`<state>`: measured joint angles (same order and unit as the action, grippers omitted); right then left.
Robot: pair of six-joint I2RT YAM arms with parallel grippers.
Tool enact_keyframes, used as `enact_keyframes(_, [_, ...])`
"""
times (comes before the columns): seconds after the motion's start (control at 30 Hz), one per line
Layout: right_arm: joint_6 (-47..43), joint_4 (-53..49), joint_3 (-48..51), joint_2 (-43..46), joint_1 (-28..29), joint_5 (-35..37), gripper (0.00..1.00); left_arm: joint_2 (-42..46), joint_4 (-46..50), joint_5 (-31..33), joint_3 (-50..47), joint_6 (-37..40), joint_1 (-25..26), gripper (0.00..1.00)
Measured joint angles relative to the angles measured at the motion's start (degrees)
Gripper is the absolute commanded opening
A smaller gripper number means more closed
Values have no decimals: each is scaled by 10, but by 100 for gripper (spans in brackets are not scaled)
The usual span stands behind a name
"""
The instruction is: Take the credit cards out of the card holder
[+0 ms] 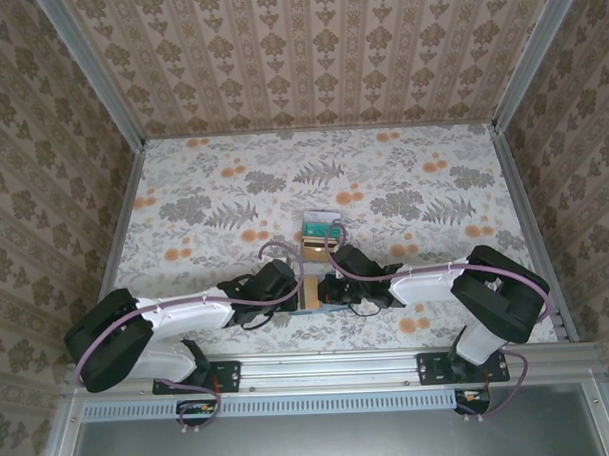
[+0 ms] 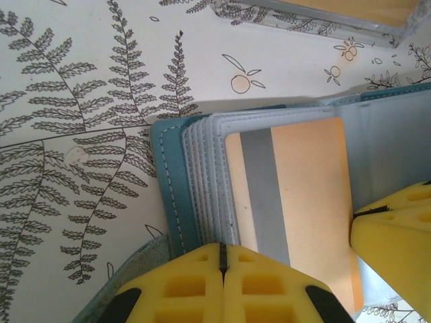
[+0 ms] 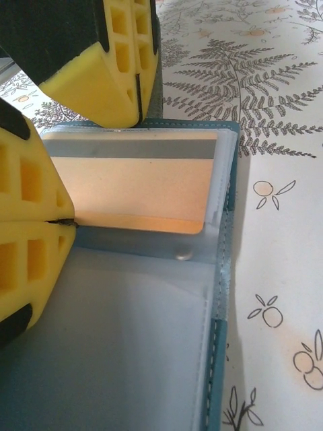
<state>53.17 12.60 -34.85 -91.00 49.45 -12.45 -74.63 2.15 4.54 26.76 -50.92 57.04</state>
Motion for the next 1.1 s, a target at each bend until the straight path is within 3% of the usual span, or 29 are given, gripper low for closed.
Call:
enact_keyframes(0.6, [0,-14,28,37,-24,4,0,0,0,0,0,0,0,0])
enact_keyframes(0.67, [0,-14,31,37,-26,4,12,0,0,0,0,0,0,0])
enact_keyframes(0.77, [-2,-10,33,37,-27,2,20,0,0,0,0,0,0,0])
enact_keyframes(1.1, [-2,17,33,25,-27,-5,25,0,0,0,0,0,0,0])
